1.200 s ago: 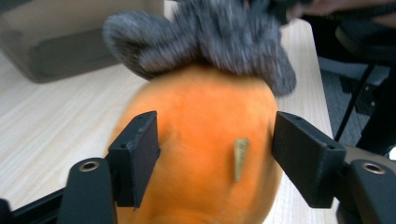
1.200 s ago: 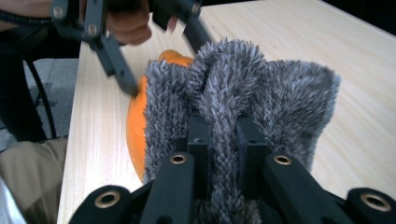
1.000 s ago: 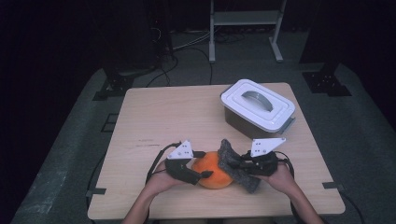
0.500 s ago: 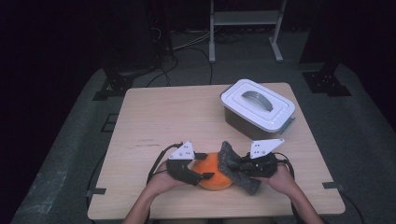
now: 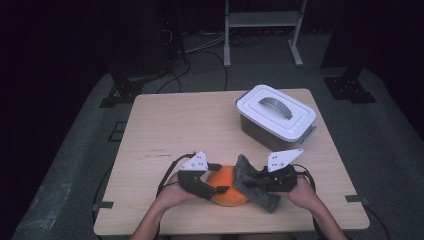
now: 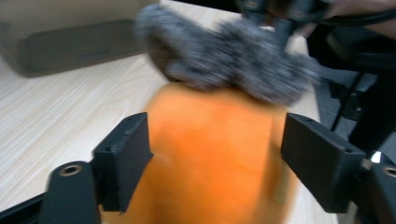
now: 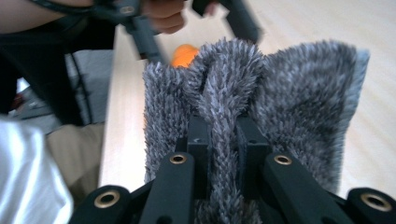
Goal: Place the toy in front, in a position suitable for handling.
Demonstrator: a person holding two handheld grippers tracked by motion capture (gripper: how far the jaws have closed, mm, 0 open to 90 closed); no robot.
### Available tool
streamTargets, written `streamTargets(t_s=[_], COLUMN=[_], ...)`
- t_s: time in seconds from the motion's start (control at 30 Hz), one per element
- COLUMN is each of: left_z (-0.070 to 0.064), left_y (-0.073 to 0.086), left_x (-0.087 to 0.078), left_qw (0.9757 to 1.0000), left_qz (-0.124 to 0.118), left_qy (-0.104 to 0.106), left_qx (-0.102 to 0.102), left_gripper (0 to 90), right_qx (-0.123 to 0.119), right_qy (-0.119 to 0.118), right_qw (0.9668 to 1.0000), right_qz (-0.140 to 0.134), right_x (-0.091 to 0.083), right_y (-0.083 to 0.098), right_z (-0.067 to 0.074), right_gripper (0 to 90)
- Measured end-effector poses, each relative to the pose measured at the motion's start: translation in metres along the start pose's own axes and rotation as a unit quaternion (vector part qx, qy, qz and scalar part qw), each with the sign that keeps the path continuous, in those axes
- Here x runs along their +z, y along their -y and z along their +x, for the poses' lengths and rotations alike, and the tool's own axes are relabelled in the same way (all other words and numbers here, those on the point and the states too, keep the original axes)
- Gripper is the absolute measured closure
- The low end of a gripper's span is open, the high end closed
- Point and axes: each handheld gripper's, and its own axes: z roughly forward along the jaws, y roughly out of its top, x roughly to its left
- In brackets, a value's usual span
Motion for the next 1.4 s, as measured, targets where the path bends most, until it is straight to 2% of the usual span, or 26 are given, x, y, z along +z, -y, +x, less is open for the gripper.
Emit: streamTargets(t_s=[0.1, 0.17, 0.23, 0.33, 0.37, 0.43, 0.47, 0.53, 0.6, 0.67, 0.73, 0.77, 0.83, 0.93, 0.97, 1.03, 1.1, 1.2, 1.23, 1.27, 1.33, 1.37, 1.4], left_z=[-0.002, -0.002, -0.002, 0.000, 0.001, 0.002, 0.003, 0.003, 0.002, -0.001, -0.004, -0.005, -0.006, -0.006, -0.006, -0.006, -0.007, -0.006, -0.005, -0.004, -0.002, -0.002, -0.003], left_y=[0.002, 0.002, 0.001, 0.000, 0.000, 0.001, 0.002, 0.006, 0.006, 0.006, 0.005, 0.003, 0.002, 0.002, 0.002, 0.002, 0.001, 0.000, 0.000, 0.000, 0.003, 0.005, 0.005], left_x=[0.003, 0.002, 0.001, -0.003, -0.004, -0.001, 0.001, 0.007, 0.006, 0.005, 0.005, 0.004, 0.003, 0.000, 0.000, -0.001, 0.000, 0.004, 0.006, 0.008, 0.012, 0.012, 0.011], left_qw=[1.0000, 0.9998, 0.9995, 0.9996, 0.9997, 0.9999, 0.9997, 0.9993, 0.9995, 0.9996, 0.9996, 0.9995, 0.9992, 0.9990, 0.9991, 0.9990, 0.9990, 0.9995, 0.9997, 0.9997, 0.9996, 0.9995, 0.9994], left_qz=[0.007, 0.011, 0.014, 0.005, 0.001, 0.013, 0.018, 0.024, 0.027, 0.024, 0.022, 0.020, 0.016, 0.019, 0.019, 0.020, 0.016, 0.006, 0.011, 0.017, 0.022, 0.026, 0.025], left_qy=[0.006, 0.018, 0.030, 0.028, 0.022, 0.004, 0.004, 0.015, 0.014, 0.012, 0.002, -0.001, -0.011, -0.011, -0.008, 0.012, 0.023, 0.019, 0.012, 0.009, 0.013, 0.016, 0.017], left_qx=[-0.001, 0.001, 0.001, 0.002, -0.001, -0.009, -0.015, -0.025, -0.011, 0.005, 0.020, 0.026, 0.035, 0.039, 0.038, 0.038, 0.036, 0.023, 0.020, 0.017, 0.006, 0.007, 0.015], left_gripper=[23.9, 24.4, 24.3, 23.2, 21.6, 15.3, 12.5, 13.0, 19.3, 31.7, 38.4, 41.6, 45.7, 46.8, 46.7, 45.2, 40.8, 23.3, 15.7, 12.1, 10.4, 12.2, 21.5], right_qx=[-0.005, -0.007, -0.007, -0.003, -0.005, -0.009, -0.009, -0.011, -0.015, -0.014, -0.012, -0.013, -0.011, -0.007, -0.006, 0.002, 0.009, 0.002, 0.000, -0.003, -0.007, -0.008, -0.009], right_qy=[0.003, 0.012, 0.017, 0.010, 0.004, -0.011, -0.014, -0.017, -0.009, 0.001, 0.012, 0.018, 0.015, 0.007, 0.009, 0.010, 0.008, 0.003, 0.000, -0.004, -0.007, -0.007, -0.005], right_qw=[1.0000, 0.9998, 0.9998, 0.9999, 1.0000, 0.9998, 0.9998, 0.9996, 0.9998, 0.9998, 0.9994, 0.9993, 0.9996, 0.9998, 0.9999, 0.9999, 0.9999, 1.0000, 1.0000, 0.9999, 0.9999, 0.9999, 0.9999], right_qz=[0.002, -0.012, -0.009, -0.004, 0.001, 0.011, 0.014, 0.018, 0.013, -0.014, -0.029, -0.031, -0.023, -0.018, -0.011, -0.002, 0.002, 0.008, 0.010, 0.008, 0.010, 0.010, 0.012], right_x=[-0.003, -0.007, -0.006, -0.004, -0.003, -0.001, -0.001, -0.001, -0.004, -0.009, -0.013, -0.013, -0.009, -0.006, -0.007, -0.011, -0.014, -0.012, -0.011, -0.010, -0.009, -0.009, -0.009], right_y=[-0.003, -0.006, -0.006, -0.004, -0.003, -0.002, -0.001, -0.001, -0.003, -0.007, -0.010, -0.011, -0.009, -0.005, -0.003, 0.003, 0.008, 0.009, 0.009, 0.009, 0.008, 0.008, 0.008], right_z=[0.003, 0.004, 0.003, 0.002, 0.002, 0.004, 0.005, 0.005, 0.005, 0.004, 0.003, 0.003, 0.003, 0.001, -0.001, -0.004, -0.006, -0.003, -0.002, -0.002, -0.001, 0.000, -0.001], right_gripper=[78.2, 78.3, 78.3, 78.3, 78.3, 78.3, 78.3, 78.3, 78.3, 78.3, 78.3, 78.3, 78.3, 78.3, 78.3, 78.3, 78.3, 78.3, 78.2, 78.3, 78.2, 78.3, 78.3])
